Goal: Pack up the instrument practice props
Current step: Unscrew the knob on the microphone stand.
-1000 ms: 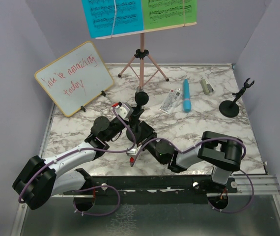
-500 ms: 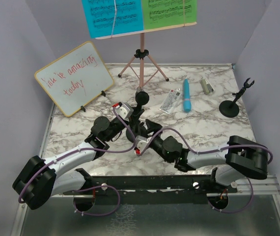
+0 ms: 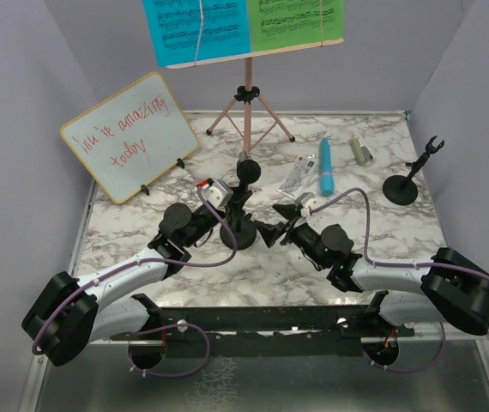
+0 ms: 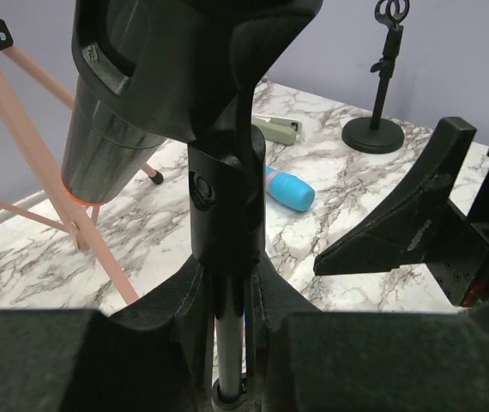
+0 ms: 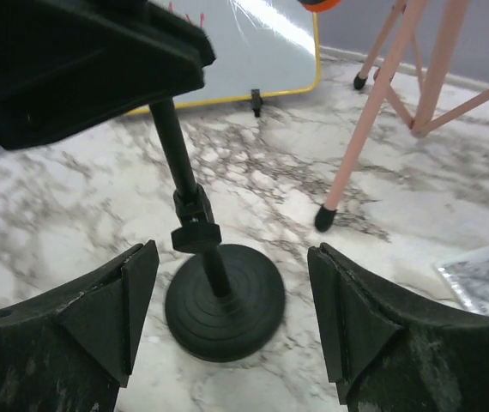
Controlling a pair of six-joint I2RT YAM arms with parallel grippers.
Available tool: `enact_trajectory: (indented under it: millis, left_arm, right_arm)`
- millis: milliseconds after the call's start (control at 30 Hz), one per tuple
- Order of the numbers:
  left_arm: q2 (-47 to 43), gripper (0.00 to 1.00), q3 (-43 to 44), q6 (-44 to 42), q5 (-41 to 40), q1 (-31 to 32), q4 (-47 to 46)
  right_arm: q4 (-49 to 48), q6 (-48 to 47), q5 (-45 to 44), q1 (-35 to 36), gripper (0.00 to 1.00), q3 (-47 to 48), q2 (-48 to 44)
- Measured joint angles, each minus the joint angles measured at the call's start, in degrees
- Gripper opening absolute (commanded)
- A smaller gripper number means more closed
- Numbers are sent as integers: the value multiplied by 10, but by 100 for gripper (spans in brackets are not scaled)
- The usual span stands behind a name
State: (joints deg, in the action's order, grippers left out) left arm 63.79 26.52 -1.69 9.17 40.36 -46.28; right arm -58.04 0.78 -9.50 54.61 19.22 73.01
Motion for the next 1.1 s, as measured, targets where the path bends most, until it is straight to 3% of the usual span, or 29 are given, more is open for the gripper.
enact_trajectory:
  millis: [233, 400, 900, 1100]
  left_arm:
    - [0, 0, 0, 0, 1, 0, 0]
    - [0, 0, 0, 0, 3, 0, 0]
    - [0, 0, 0, 0, 4, 0, 0]
    - [0, 0, 0, 0, 4, 0, 0]
  right_arm:
    - [-83, 235, 56, -56, 72, -12, 35]
    - [-114, 333, 89, -72, 68, -7, 89]
    - [-242, 501, 219, -127, 48, 32, 252]
    - [-279, 534, 264, -135, 28, 51, 293]
